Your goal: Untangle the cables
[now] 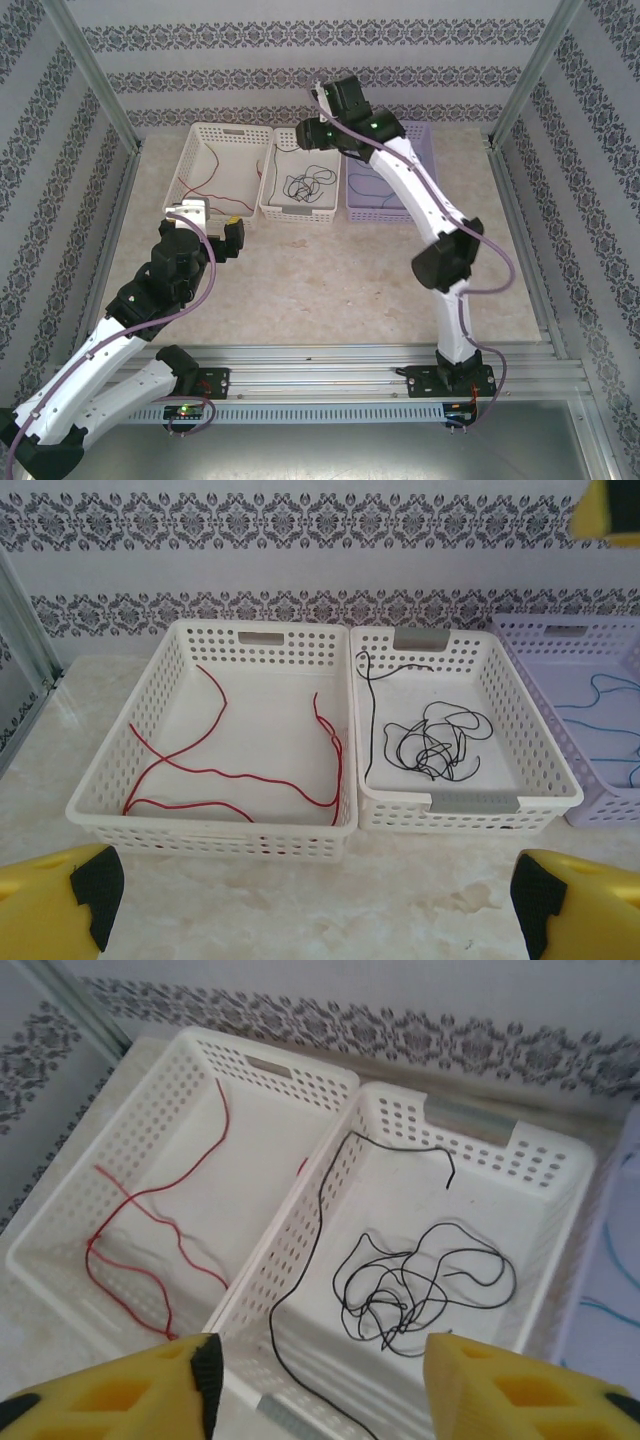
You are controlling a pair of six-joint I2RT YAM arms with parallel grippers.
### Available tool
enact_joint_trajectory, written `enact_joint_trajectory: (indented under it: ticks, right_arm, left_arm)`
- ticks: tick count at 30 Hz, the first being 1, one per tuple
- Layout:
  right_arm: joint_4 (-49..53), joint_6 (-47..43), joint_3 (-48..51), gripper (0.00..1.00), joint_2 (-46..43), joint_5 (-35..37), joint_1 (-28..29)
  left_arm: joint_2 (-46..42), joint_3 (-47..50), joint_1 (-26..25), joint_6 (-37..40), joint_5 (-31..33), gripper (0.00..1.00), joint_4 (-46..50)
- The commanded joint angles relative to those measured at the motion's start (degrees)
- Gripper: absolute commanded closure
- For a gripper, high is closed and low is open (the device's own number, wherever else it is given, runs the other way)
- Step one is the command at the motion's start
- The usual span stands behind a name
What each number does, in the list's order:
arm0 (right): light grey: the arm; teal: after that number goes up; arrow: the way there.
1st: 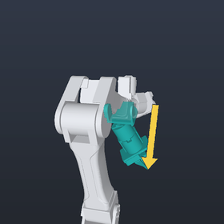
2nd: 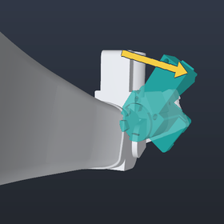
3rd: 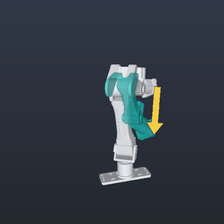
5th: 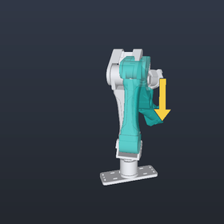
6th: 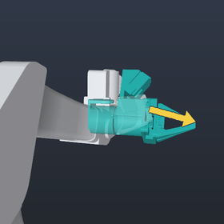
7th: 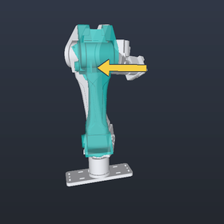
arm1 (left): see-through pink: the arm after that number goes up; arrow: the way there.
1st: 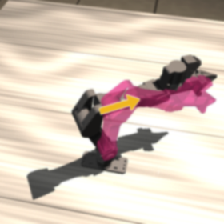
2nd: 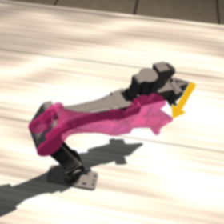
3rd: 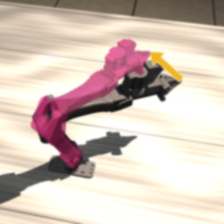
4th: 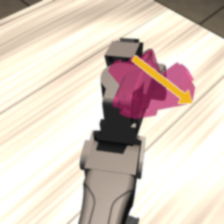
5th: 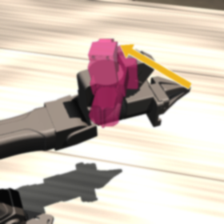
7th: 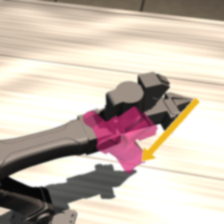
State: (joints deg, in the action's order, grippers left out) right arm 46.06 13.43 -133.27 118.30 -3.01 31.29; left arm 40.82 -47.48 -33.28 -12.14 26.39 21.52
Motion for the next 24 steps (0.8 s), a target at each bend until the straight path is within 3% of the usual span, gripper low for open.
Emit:
enact_joint_trajectory:
  ticks: [1,3,5,6,17,24]
  right_arm:
    - [-12.31,-9.76,13.12,0.38,-15.64,9.37,2.40]
    - [-22.69,-10.39,26.04,0.29,-23.96,9.55,2.06]
    - [-31.19,-10.27,35.80,0.04,-30.90,9.50,1.42]
    - [-34.93,-10.05,40.08,0.02,-34.03,9.38,0.92]
    - [-31.01,-7.06,52.76,0.02,-47.56,14.16,-3.95]
    - [-31.17,-0.02,63.24,0.02,-54.74,8.72,-11.85]
  left_arm:
    - [-0.21,0.40,0.04,1.24,1.83,0.00,-1.30]
    - [0.30,0.21,-0.01,1.24,2.07,0.00,-1.16]
    - [0.40,-0.01,-0.04,1.06,2.50,0.00,-0.79]
    - [0.43,0.06,-0.05,1.07,2.52,0.00,-0.86]
    - [1.54,0.55,-0.04,1.33,5.23,0.00,-1.14]
    - [2.24,0.91,-0.03,1.59,6.60,0.00,-1.82]
